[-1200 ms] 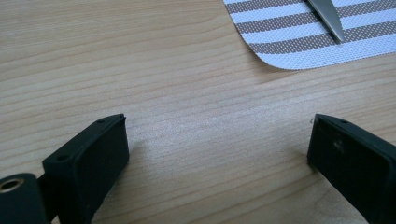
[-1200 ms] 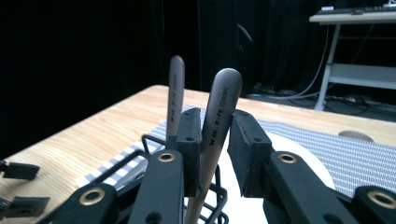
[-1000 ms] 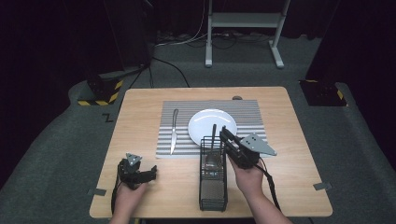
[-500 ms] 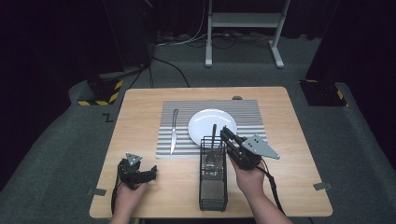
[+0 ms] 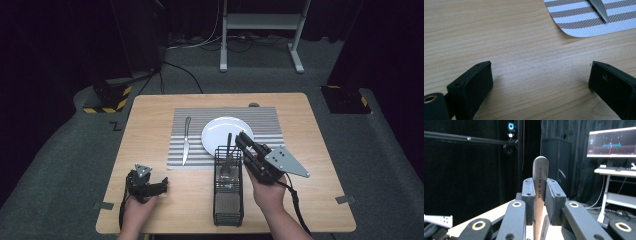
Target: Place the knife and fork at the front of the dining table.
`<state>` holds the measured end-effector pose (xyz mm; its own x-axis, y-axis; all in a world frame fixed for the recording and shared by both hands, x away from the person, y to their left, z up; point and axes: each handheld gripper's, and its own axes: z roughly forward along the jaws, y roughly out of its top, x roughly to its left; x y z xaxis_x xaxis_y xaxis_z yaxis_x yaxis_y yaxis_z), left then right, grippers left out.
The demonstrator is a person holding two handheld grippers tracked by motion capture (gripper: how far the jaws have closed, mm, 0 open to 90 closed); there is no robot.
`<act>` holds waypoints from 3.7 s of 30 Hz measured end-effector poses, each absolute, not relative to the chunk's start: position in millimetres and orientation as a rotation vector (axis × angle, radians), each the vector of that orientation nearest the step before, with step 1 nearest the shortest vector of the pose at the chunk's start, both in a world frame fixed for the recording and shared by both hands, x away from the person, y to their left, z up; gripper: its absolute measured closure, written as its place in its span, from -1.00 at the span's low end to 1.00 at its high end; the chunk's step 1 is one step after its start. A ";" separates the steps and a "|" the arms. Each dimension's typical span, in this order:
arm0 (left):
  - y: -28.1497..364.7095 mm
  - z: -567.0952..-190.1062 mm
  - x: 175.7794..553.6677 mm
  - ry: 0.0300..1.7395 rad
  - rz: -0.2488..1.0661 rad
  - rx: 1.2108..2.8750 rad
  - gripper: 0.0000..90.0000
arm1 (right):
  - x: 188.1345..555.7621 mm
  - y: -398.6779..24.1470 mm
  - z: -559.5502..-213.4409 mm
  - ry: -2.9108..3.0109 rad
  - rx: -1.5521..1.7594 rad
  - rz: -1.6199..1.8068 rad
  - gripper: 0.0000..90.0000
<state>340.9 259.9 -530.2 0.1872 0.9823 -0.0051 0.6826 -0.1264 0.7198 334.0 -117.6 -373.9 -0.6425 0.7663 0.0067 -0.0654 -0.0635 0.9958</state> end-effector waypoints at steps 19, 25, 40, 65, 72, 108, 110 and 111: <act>259.7 -530.2 340.7 1.558 0.658 1.877 -0.88 | 322.5 -146.9 -330.3 1.435 0.736 1.833 0.75; 259.9 -530.2 340.7 1.558 0.656 1.877 -0.88 | 327.8 -157.5 -331.2 1.430 0.762 1.748 0.75; 259.9 -530.1 340.8 1.557 0.657 1.878 -0.88 | 366.8 -189.7 -384.1 1.463 0.925 1.508 0.75; 259.9 -530.1 340.8 1.556 0.657 1.878 -0.88 | 424.5 -175.2 -438.2 1.555 1.157 1.318 0.75; 259.9 -530.1 340.8 1.556 0.657 1.879 -0.88 | 434.6 -175.0 -440.7 1.552 1.198 1.308 0.75; 259.9 -530.2 339.8 1.552 0.657 1.879 -0.86 | 524.9 -158.8 -469.4 1.631 1.404 1.191 0.74; 259.8 -530.2 339.7 1.553 0.657 1.878 -0.86 | 528.2 -158.0 -471.3 1.639 1.414 1.174 0.74; 259.8 -530.1 339.7 1.553 0.660 1.879 -0.86 | 529.5 -158.0 -472.5 1.641 1.422 1.169 0.74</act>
<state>339.7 259.8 -530.1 0.1892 0.9819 -0.0025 0.6800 -0.1292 0.7217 529.5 -158.0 -472.5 -0.1884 0.9796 0.0706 0.3868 0.0079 0.9221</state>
